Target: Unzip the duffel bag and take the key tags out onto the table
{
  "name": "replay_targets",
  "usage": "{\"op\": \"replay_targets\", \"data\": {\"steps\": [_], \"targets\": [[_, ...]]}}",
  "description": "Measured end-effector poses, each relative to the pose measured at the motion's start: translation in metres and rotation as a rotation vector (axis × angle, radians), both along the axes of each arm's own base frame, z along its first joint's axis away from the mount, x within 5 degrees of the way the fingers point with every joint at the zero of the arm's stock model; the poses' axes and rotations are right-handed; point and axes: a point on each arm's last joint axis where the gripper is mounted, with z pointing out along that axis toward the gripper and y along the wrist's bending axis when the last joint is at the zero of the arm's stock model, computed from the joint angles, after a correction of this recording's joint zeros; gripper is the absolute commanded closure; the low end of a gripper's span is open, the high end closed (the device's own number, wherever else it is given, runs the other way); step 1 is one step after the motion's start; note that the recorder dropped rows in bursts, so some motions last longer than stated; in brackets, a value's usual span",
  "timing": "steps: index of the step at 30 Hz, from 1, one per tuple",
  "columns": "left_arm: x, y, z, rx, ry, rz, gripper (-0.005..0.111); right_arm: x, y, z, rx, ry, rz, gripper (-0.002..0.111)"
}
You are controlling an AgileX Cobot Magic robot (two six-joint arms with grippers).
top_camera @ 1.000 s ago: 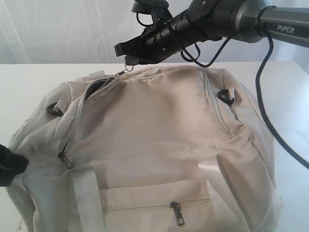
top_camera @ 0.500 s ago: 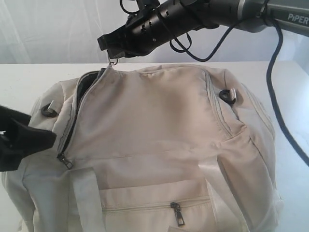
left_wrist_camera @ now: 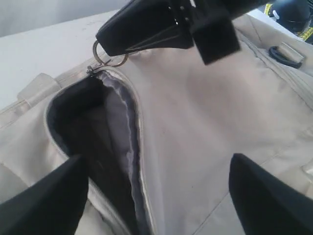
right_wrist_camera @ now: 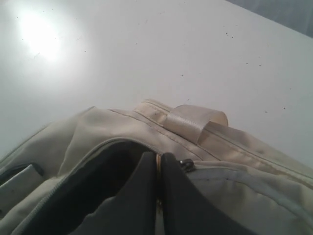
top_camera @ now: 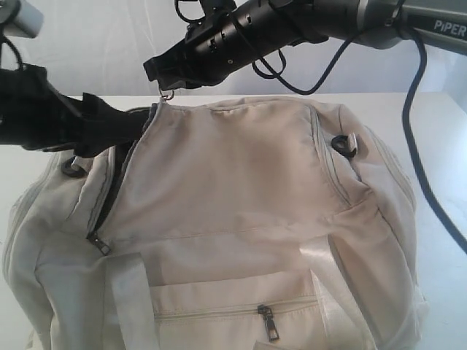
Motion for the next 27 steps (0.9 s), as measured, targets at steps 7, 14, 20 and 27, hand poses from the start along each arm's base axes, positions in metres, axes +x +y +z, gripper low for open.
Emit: {"op": "replay_targets", "data": {"steps": [7, 14, 20, 27], "targets": [[0.044, -0.009, -0.019, 0.034, 0.082, 0.009, 0.026, -0.001, 0.001, 0.000, -0.012, -0.014, 0.017, 0.108], [0.062, -0.011, -0.038, 0.061, 0.127, 0.025, 0.039, 0.000, 0.001, 0.000, -0.023, -0.029, 0.026, 0.108], [0.065, -0.011, -0.043, 0.069, 0.140, 0.027, 0.093, 0.001, -0.001, -0.001, -0.058, -0.058, 0.018, 0.108], [0.063, -0.012, -0.044, 0.080, 0.153, 0.007, 0.107, 0.006, -0.004, 0.001, -0.073, -0.110, -0.018, 0.108]]}}
